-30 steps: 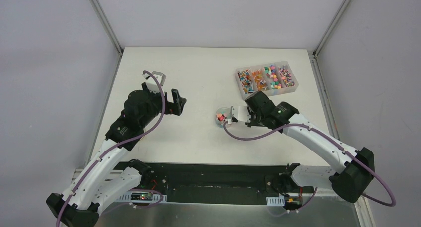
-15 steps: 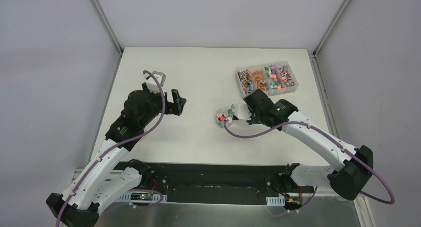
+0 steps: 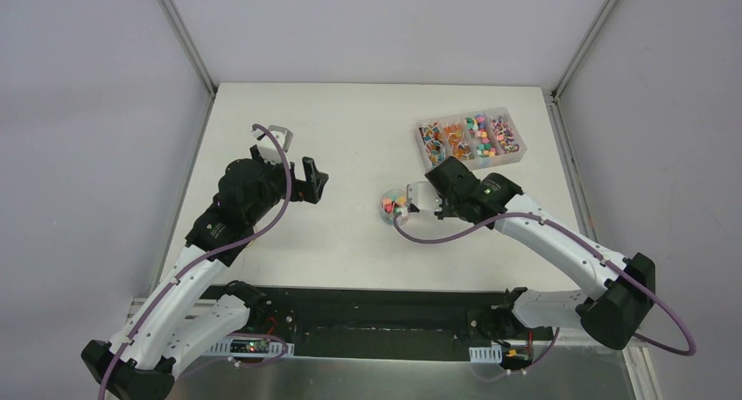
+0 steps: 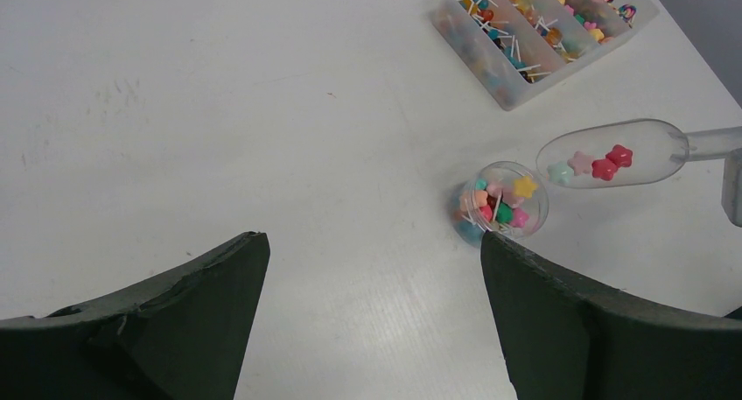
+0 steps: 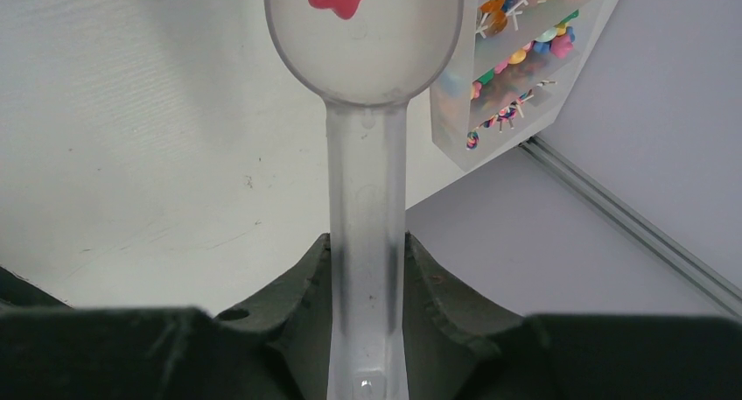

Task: Pack the candies
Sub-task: Place the fake candies in the packing bottle.

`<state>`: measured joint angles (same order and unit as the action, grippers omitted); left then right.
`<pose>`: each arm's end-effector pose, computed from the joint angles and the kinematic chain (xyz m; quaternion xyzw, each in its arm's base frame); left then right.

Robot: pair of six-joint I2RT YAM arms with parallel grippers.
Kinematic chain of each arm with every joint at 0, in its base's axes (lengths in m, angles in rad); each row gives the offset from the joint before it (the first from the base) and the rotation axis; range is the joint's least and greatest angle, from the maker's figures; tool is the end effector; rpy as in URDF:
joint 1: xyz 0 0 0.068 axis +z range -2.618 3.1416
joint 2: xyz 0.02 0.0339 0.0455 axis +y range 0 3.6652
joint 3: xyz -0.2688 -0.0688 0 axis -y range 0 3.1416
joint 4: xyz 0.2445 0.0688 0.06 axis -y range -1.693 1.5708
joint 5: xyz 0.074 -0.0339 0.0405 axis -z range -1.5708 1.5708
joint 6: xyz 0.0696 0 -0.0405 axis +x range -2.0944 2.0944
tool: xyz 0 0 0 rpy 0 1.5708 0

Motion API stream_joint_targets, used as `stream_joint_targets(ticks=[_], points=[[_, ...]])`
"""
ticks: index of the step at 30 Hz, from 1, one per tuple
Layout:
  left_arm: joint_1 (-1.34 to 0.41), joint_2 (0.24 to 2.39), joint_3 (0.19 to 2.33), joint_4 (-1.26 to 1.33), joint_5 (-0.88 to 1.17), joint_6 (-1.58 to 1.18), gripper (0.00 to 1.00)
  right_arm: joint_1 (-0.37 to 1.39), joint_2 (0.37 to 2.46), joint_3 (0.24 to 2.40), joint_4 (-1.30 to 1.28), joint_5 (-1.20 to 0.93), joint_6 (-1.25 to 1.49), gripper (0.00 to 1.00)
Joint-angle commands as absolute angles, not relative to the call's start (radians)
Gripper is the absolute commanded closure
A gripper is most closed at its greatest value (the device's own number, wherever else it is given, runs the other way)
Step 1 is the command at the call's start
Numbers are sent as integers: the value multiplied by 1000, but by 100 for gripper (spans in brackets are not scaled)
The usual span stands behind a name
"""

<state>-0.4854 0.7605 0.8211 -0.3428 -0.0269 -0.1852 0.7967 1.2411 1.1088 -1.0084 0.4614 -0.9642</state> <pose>0.1809 -0.0933 0.3335 0.1116 0.7917 -0.1875 0.5707 0.1900 0.1500 0.2711 -0.7022 0.6433 -0.2400 0.1883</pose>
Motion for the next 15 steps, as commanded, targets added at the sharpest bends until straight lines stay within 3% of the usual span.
stream_joint_targets(ticks=[1,15], points=[[-496,749,819,-303,-46,-166,5,809,1249,1164,-1020,513,-968,100],[-496,747,819,-304,-47,-166,5,816,1268,1182,-1031,538,-973,100]])
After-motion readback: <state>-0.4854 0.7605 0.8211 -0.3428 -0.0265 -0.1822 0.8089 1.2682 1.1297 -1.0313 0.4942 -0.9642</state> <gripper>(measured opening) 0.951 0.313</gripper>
